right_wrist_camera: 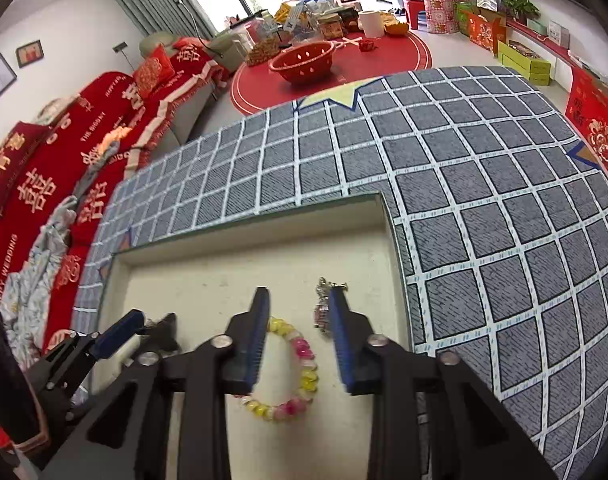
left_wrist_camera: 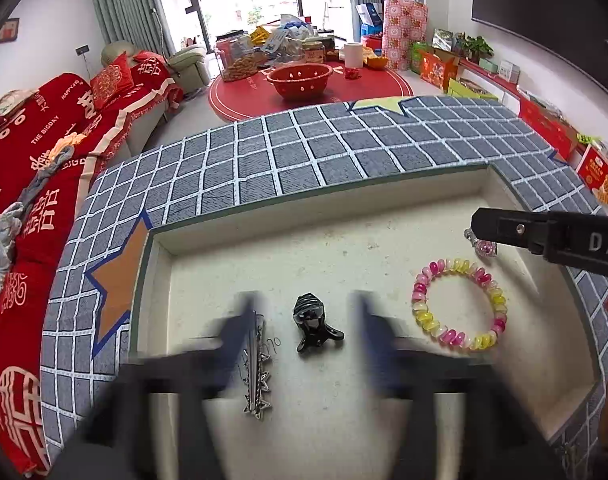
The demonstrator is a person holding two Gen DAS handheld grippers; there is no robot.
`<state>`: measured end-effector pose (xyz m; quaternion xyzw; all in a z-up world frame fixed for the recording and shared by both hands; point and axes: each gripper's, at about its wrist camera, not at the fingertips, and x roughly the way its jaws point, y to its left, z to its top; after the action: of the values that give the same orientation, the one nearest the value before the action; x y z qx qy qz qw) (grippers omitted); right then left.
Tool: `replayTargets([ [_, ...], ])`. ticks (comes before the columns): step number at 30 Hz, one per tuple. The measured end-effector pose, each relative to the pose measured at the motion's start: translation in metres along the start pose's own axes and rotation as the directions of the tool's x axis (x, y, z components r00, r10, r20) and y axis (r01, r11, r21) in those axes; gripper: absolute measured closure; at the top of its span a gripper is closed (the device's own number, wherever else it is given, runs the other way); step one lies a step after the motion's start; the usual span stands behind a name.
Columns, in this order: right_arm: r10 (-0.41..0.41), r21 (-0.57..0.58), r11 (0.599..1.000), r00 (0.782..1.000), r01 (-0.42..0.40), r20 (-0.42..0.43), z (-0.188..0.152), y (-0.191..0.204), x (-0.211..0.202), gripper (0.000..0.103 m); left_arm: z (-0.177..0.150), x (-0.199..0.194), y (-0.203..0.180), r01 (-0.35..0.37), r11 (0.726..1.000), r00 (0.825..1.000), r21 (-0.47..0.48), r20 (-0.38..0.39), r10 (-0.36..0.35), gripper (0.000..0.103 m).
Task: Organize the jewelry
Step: 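Carry both into the tray and open both tools to release them, then withdraw both tools from the tray back toward the remaining jewelry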
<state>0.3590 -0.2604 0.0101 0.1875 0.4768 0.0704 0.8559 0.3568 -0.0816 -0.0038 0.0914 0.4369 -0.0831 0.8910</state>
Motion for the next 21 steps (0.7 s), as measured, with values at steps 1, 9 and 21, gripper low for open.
replayTargets([
  [1,0.011,0.005,1.000,1.000,-0.011,0.010,0.000,0.001,-0.006,0.056,-0.001,-0.007,0.003,0.004,1.000,0.999,-0.018,0.034,-0.003,0.001],
  [9,0.064,0.019,0.998,0.997,-0.065,0.049,-0.003,0.010,-0.044,0.040,-0.002,-0.048,0.011,-0.011,1.000,0.995,-0.024,0.094,0.014,0.001],
  [21,0.103,-0.016,0.995,0.980,-0.101,0.170,-0.055,0.017,-0.135,0.014,-0.049,-0.127,0.028,0.037,0.999,0.985,-0.015,0.166,-0.034,0.000],
])
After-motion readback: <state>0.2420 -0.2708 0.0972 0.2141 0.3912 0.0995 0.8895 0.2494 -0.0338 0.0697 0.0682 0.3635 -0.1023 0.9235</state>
